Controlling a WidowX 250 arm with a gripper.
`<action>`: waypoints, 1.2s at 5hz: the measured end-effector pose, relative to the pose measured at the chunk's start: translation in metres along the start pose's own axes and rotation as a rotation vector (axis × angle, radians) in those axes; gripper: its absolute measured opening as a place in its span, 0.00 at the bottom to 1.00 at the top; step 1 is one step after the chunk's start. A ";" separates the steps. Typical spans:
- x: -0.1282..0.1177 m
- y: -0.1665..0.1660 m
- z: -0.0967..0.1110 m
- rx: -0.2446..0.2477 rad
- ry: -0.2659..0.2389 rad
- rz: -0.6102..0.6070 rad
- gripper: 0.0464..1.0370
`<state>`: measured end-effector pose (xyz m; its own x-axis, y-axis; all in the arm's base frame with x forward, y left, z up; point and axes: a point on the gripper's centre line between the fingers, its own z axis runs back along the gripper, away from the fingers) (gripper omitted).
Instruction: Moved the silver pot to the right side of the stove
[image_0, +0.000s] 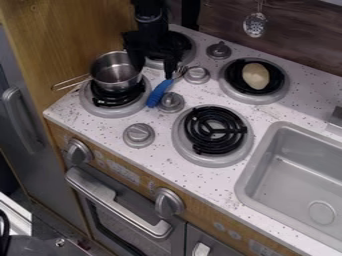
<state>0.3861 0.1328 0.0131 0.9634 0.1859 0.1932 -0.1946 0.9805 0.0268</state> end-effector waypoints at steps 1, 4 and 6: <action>0.015 0.019 -0.007 0.038 -0.005 0.002 0.96; 0.008 0.046 -0.053 0.104 0.108 0.014 0.74; 0.005 0.047 -0.056 0.125 0.117 0.010 0.17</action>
<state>0.3921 0.1831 -0.0391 0.9749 0.2084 0.0787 -0.2182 0.9645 0.1486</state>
